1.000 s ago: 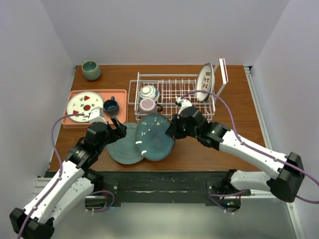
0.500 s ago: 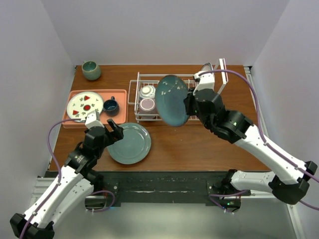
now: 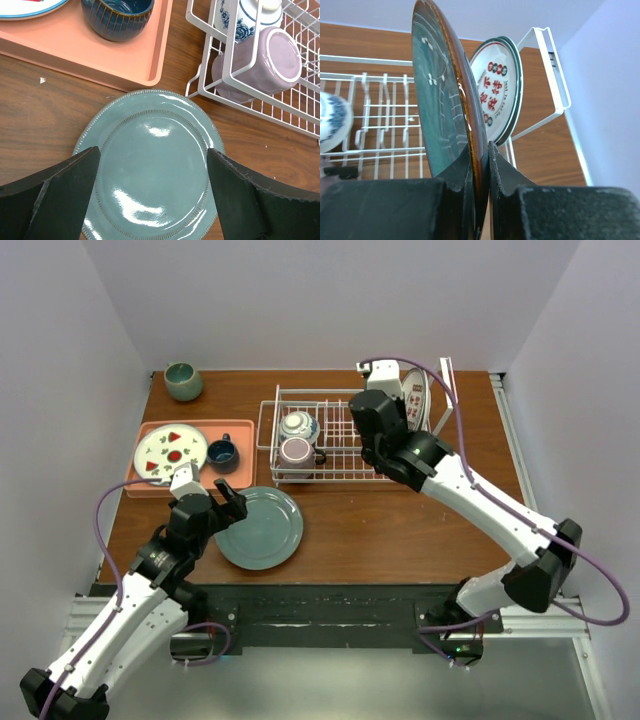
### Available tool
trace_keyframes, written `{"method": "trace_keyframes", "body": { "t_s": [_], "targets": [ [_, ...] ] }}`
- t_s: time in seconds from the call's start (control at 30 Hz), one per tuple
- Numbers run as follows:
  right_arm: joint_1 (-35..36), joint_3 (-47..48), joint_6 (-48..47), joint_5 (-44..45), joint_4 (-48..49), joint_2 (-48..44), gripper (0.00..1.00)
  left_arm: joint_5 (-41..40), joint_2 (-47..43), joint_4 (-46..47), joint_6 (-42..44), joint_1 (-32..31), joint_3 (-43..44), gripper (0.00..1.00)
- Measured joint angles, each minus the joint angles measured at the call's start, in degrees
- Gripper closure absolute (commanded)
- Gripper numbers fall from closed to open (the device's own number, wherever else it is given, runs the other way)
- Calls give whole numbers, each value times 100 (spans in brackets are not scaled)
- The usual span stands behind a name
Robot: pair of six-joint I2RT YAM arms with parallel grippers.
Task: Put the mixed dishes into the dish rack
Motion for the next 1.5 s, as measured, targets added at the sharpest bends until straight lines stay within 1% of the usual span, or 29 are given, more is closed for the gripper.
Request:
{"method": "trace_keyframes", "body": {
  "t_s": [0.2, 0.47, 0.67, 0.83, 0.9, 0.93, 0.97, 1.0, 1.1, 1.17, 1.23, 1.47, 1.5],
  "targets": [
    [-424, 98, -299, 116, 330, 579, 100, -28, 48, 0, 0, 0, 0, 6],
    [-1067, 269, -387, 52, 568, 1357, 100, -37, 138, -2, 0, 0, 0, 6],
    [-1224, 533, -367, -144, 664, 1926, 100, -37, 140, -2, -7, 0, 0, 6],
    [-1342, 573, -282, -345, 680, 2181, 100, -39, 140, -4, -24, 0, 0, 6],
    [-1399, 610, -236, -356, 704, 2243, 92, -39, 140, -4, -26, 0, 0, 5],
    [-1419, 638, -223, -363, 702, 2269, 83, -39, 144, -2, -31, 0, 0, 5],
    [-1449, 660, -212, -374, 704, 2293, 80, -39, 149, -2, -39, 0, 0, 5],
    [-1471, 673, -184, -400, 713, 2308, 72, -39, 155, -4, -42, 0, 0, 5],
    [-1532, 778, -127, -415, 774, 2358, 61, -39, 173, -4, -42, 0, 0, 5],
    [-1585, 850, -103, -398, 804, 2354, 57, -39, 173, -4, -42, 0, 0, 5],
    [-1628, 896, -70, -391, 828, 2352, 51, -39, 173, -4, -42, 0, 0, 5],
    [-1727, 905, -13, -413, 857, 2352, 47, -37, 177, -4, -44, 0, 0, 5],
    [-1727, 905, -9, -426, 857, 2352, 44, -37, 177, -4, -44, 0, 0, 5]
  ]
}}
